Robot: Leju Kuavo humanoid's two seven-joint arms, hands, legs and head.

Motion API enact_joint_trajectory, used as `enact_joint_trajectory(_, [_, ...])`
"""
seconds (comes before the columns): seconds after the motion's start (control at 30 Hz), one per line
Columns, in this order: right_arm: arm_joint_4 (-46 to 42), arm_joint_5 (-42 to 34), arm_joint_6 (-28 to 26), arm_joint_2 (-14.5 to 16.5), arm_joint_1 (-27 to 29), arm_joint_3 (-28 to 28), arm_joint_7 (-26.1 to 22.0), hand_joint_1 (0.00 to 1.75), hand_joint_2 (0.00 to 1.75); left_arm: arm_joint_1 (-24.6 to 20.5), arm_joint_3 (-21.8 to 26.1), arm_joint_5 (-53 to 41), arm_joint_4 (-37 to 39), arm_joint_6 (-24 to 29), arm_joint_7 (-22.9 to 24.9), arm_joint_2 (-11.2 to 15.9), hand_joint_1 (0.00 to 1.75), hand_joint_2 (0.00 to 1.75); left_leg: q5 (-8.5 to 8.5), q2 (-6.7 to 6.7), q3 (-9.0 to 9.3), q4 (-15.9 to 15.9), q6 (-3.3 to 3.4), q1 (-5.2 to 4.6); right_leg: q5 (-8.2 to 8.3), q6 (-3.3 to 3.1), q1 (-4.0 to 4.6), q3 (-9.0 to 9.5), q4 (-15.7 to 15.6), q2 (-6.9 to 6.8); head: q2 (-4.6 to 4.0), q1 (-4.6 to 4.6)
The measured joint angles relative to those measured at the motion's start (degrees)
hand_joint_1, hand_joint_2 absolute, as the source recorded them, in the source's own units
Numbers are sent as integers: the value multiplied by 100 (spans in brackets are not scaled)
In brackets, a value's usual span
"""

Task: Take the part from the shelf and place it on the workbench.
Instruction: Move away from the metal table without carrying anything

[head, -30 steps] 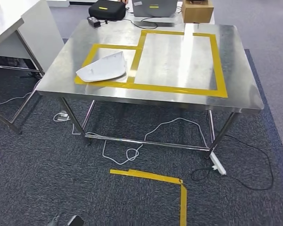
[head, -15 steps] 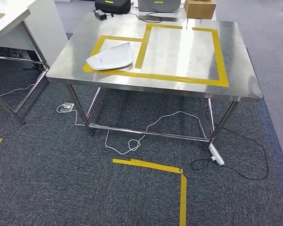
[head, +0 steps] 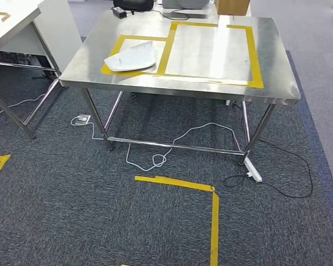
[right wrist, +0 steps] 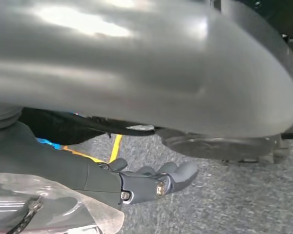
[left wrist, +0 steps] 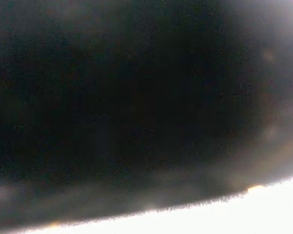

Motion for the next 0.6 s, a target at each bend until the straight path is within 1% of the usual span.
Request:
enact_joint_trajectory(0.03, [-3, -2, 0, 8, 2, -9, -1, 0, 0, -1, -64, 29, -9, 14, 5, 20, 0, 0, -262, -13, -75, 237, -43, 17, 66, -40, -9, -66, -7, -11, 0, -13])
enact_joint_trajectory(0.07, [-7, -3, 0, 16, 3, -15, -2, 0, 0, -3, -118, 53, -17, 26, 8, 29, 0, 0, -574, -21, -160, 581, -84, 38, 123, -61, -5, -138, -3, -18, 0, -27])
enact_joint_trajectory(0.1, [-9, -5, 0, 23, 5, -19, -2, 0, 0, -9, -168, 76, -21, 39, 13, 41, 0, 0, -835, -24, -234, 975, -118, 62, 180, -63, -2, -215, 8, -24, 0, -36])
enact_joint_trajectory(0.13, [-9, -7, 0, 29, 8, -22, -3, 0, 0, -17, -211, 94, -22, 51, 19, 54, 0, 0, -988, -25, -278, 1308, -145, 83, 232, -61, -1, -292, 26, -30, -1, -37])
enact_joint_trajectory(0.17, [-9, -10, 0, 32, 9, -26, -4, 0, 0, -28, -252, 113, -23, 63, 26, 65, 0, 0, -994, -25, -254, 1491, -167, 105, 283, -53, -3, -375, 59, -34, -1, -37])
enact_joint_trajectory(0.2, [-9, -13, 0, 33, 10, -31, -6, 0, 0, -39, -287, 131, -25, 72, 36, 77, 0, 0, -880, -25, -139, 1467, -183, 126, 327, -42, -6, -465, 105, -36, 0, -37])
enact_joint_trajectory(0.23, [-9, -16, 0, 35, 11, -35, -8, 0, 0, -47, -317, 142, -28, 79, 44, 91, 0, 0, -704, -25, 71, 1232, -194, 146, 363, -27, -10, -554, 160, -34, 0, -38])
enact_joint_trajectory(0.27, [-9, -21, 0, 39, 13, -39, -10, 0, 0, -53, -343, 154, -35, 85, 50, 103, 0, 0, -538, -26, 339, 878, -198, 164, 392, -10, -16, -640, 219, -30, 0, -39])
enact_joint_trajectory(0.3, [-9, -25, 0, 43, 14, -44, -12, 0, 0, -61, -362, 167, -43, 89, 52, 112, 0, 0, -478, -35, 615, 472, -190, 171, 414, 15, -14, -721, 271, -27, 0, -41])
enact_joint_trajectory(0.33, [-10, -29, 0, 46, 14, -50, -15, 0, 0, -72, -380, 182, -52, 98, 52, 120, 0, 0, -477, -46, 822, 132, -172, 168, 443, 45, -12, -782, 314, -27, 0, -38])
enact_joint_trajectory(0.37, [-10, -38, 0, 48, 13, -56, -21, 0, 0, -86, -400, 209, -59, 110, 46, 126, 0, 0, -516, -57, 931, -80, -148, 157, 478, 78, -9, -827, 341, -28, 0, -35])
enact_joint_trajectory(0.4, [-10, -55, 0, 49, 12, -61, -38, 0, 0, -102, -430, 254, -62, 129, 26, 132, 0, 0, -562, -67, 968, -192, -123, 141, 521, 118, -9, -865, 356, -30, 0, -33])
enact_joint_trajectory(0.43, [-10, -84, 0, 49, 12, -65, -66, 0, 0, -116, -467, 310, -62, 151, -4, 139, 0, 0, -545, -67, 933, -231, -88, 132, 565, 158, -13, -892, 365, -29, 0, -29])
enact_joint_trajectory(0.47, [-6, -117, 0, 49, 12, -67, -96, 0, 0, -133, -509, 368, -61, 172, -39, 144, 0, 0, -513, -53, 894, -245, -42, 133, 543, 190, -20, -931, 392, -21, 0, -29])
enact_joint_trajectory(0.5, [-2, -148, 0, 48, 11, -67, -122, 0, 0, -152, -548, 417, -59, 189, -73, 150, 0, 0, -474, -40, 845, -261, 16, 135, 429, 214, -27, -994, 488, -11, 0, -24])
enact_joint_trajectory(0.53, [2, -170, 0, 48, 11, -67, -138, 0, 0, -170, -577, 447, -57, 201, -96, 157, 0, 0, -426, -26, 785, -276, 77, 136, 218, 229, -30, -1080, 692, 0, 0, -13])
enact_joint_trajectory(0.57, [6, -181, 0, 47, 10, -68, -143, 0, 0, -187, -601, 464, -56, 209, -109, 163, 0, 0, -378, -12, 729, -274, 123, 129, -66, 237, -36, -1186, 1007, 11, 0, -4])
enact_joint_trajectory(0.6, [7, -189, 0, 46, 9, -69, -145, 0, 0, -196, -620, 474, -55, 212, -119, 170, 0, 0, -330, -5, 662, -271, 152, 112, -336, 242, -37, -1291, 1398, 15, 0, 4])
